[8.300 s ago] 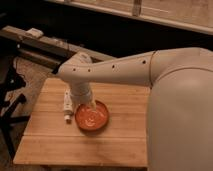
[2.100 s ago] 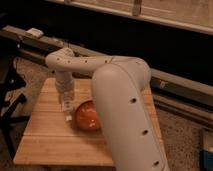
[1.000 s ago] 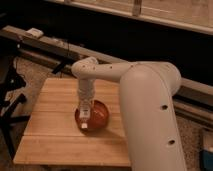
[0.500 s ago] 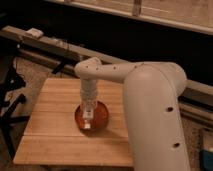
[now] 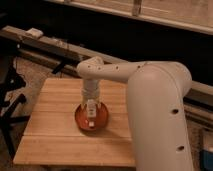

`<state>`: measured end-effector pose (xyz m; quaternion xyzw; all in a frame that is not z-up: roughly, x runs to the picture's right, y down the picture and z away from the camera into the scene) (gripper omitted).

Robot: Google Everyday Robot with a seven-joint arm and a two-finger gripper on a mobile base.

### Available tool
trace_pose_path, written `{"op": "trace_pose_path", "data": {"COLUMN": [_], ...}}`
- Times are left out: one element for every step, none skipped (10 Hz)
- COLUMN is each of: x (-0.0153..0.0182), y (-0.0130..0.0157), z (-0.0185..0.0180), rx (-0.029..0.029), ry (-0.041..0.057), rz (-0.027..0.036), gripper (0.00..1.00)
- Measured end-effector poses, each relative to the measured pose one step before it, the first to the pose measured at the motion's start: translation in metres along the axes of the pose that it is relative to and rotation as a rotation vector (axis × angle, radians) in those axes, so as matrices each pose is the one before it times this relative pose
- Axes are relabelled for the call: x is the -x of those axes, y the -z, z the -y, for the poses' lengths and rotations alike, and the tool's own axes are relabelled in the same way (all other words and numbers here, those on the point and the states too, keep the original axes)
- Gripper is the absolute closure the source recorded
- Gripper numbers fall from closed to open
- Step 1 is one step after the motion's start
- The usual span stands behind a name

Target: Place the bottle in the ceramic bowl

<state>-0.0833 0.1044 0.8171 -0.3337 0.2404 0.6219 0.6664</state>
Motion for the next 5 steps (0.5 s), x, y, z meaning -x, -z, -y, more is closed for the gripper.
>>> {"op": "trace_pose_path", "data": {"x": [-0.00009, 0.00009, -0.00006, 0.00001, 0.0], "y": [-0.0003, 0.00006, -0.00015, 0.0001, 0.00007], "z": [-0.0021, -0.00013, 0.0003, 0.00082, 0.00037], "rx": [-0.00018, 0.00035, -0.00016, 0.00022, 0.00019], "ry": [0.0034, 0.00008, -0.00033, -0.00134, -0.00064], "rz": [-0.00041, 0.00046, -0.00023, 0.00016, 0.0001], "gripper": [0.2, 0.2, 0.2, 0.2, 0.2]}}
